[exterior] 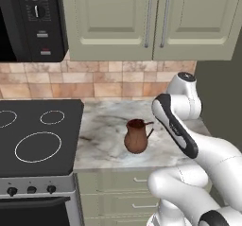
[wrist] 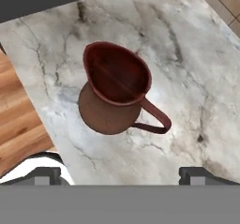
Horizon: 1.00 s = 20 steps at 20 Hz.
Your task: Move the beet and hot dog from the top shelf to the second highest shelf to make space. Then, place the pitcher from the counter on the cleared top shelf.
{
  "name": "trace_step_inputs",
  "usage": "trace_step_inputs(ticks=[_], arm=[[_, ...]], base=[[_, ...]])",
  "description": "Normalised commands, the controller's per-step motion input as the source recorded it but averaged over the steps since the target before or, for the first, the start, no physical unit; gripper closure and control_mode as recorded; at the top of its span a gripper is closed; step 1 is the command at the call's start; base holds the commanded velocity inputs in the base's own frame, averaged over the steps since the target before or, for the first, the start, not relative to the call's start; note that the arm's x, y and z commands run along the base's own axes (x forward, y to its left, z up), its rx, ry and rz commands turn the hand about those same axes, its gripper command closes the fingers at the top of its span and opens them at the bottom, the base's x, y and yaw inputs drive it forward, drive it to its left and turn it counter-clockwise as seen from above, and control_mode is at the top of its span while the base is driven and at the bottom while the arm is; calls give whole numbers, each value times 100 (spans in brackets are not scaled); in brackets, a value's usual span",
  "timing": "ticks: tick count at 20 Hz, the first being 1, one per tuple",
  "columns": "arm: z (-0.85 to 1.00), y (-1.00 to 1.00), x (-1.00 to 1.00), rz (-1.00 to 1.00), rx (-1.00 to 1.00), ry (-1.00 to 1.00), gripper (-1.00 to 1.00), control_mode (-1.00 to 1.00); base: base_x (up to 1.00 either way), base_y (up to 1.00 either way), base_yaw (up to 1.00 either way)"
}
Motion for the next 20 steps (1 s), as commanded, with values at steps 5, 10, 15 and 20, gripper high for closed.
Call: trace_step_inputs(ticks=[5, 10, 15, 20], arm=[[-38, -4, 30, 0, 5, -5, -100, -100], [-33, -7, 25, 2, 10, -2, -100, -100], [0, -9, 25, 8, 11, 0, -100, -100], [-3, -7, 22, 13, 7, 0, -100, -100]], base=[[0, 0, 0], [0, 0, 0], [0, 0, 0], [0, 0, 0]])
